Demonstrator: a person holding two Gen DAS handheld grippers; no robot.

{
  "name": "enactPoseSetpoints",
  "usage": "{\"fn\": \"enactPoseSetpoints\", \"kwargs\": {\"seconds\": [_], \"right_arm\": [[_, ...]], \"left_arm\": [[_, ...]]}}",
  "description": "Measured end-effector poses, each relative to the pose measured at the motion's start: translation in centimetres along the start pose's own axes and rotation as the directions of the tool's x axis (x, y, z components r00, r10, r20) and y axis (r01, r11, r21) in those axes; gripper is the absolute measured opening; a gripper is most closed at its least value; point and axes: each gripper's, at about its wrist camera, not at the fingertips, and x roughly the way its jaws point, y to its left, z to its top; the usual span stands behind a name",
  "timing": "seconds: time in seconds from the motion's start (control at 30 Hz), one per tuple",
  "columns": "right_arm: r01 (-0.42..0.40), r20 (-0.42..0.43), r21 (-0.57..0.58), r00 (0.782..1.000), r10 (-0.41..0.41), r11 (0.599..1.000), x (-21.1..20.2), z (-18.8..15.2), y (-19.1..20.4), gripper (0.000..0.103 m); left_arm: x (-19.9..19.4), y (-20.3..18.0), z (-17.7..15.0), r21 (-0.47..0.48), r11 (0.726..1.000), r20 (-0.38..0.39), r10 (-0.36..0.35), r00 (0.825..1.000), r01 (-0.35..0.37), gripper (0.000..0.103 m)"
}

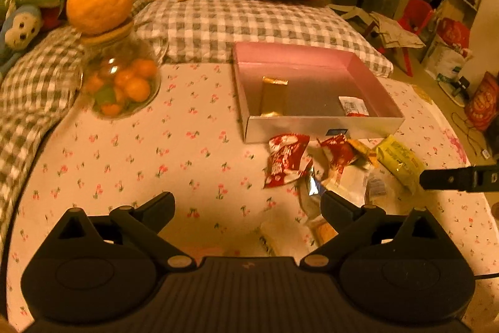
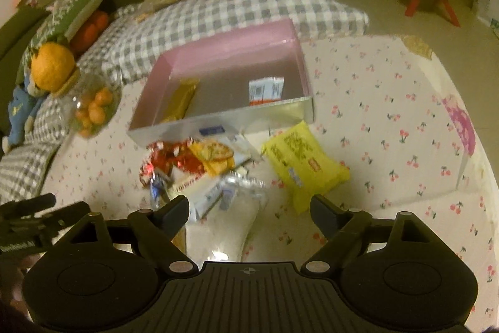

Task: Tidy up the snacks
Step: 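Withdraw both tools from the box back toward the snack pile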

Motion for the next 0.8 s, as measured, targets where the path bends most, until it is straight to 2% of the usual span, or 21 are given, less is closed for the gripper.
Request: {"fn": "enactPoseSetpoints", "kwargs": {"seconds": [0.23, 0.57, 0.8], "right_arm": [[0.015, -0.011, -0.013, 1.000, -0.015, 1.000, 0.6, -0.9, 0.2, 0.087], [0.005, -0.049, -0.028, 0.999, -0.007, 1.000, 1.6, -1.4, 1.2, 0.087], [-0.006, -0.081, -0.021, 0.997, 0.005, 1.000, 2.3, -1.5, 1.7, 0.087]], "left_arm": [[-0.3, 1.1, -1.9, 0.013, 1.000, -0.004, 0.002, 1.000, -0.002, 0.100], [-0.2, 2.8, -3.2, 0.019, 1.000, -0.048, 0.010, 0.999, -0.009, 0.099], [0.7, 4.2, -3.6, -0.040, 0.999, -0.116, 0.005, 0.993, -0.009, 0.091]]}}
